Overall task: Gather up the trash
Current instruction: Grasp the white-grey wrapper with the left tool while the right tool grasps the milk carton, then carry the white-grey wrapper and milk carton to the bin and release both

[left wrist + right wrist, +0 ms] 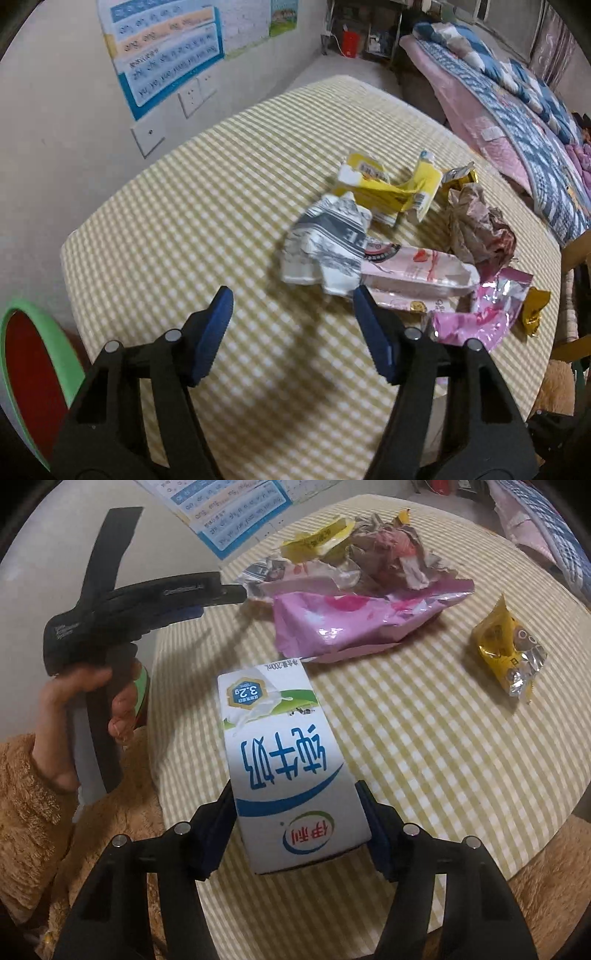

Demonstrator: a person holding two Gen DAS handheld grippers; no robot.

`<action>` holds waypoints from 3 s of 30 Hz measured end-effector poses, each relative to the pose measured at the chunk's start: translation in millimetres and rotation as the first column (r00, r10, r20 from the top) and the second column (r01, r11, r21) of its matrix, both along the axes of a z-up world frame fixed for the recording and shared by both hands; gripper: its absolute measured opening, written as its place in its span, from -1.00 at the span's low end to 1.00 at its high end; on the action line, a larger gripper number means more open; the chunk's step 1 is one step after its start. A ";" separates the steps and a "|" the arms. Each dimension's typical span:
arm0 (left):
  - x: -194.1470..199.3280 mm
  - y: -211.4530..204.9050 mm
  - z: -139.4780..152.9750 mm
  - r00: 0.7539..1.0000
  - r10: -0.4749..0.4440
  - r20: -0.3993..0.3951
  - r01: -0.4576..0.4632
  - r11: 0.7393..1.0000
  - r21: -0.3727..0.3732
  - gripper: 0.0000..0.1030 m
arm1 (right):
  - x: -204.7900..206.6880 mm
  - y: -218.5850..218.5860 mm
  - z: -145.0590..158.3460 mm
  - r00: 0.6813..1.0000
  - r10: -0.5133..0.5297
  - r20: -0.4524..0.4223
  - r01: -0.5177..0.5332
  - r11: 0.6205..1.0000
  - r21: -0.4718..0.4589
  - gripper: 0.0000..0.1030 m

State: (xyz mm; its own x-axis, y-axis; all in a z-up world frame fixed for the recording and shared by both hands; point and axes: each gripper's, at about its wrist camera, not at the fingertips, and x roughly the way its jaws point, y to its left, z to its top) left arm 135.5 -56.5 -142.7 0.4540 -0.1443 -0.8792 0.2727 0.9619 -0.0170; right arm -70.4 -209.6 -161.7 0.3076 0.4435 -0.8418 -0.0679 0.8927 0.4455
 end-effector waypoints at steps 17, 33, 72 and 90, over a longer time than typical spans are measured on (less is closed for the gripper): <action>-13.1 14.6 22.0 0.999 0.035 -0.011 -0.036 0.994 -0.100 0.14 | 11.2 -8.1 -7.7 1.000 0.006 0.005 -0.006 1.000 0.025 0.20; 59.7 -5.0 -24.7 0.987 0.105 -0.118 -0.106 0.994 -0.001 0.09 | 10.3 -7.6 -10.7 0.999 0.029 0.026 -0.030 0.998 0.048 0.24; -93.3 91.8 42.6 0.993 0.098 0.069 -0.090 0.989 -0.114 -0.39 | 23.0 52.7 -4.1 0.993 0.105 0.063 -0.085 0.962 -0.260 0.06; -98.1 140.5 65.6 0.971 0.196 0.138 -0.176 0.973 -0.148 -0.39 | 57.6 105.0 57.4 0.987 0.077 0.141 -0.076 0.997 -0.011 0.06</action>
State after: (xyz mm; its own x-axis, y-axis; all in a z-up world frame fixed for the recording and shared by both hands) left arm 37.4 84.0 -77.1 0.6100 -0.1565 -0.7768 0.0987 0.9877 -0.1215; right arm -12.8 -104.6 -104.3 0.3891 0.4661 -0.7946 -0.1980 0.8847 0.4220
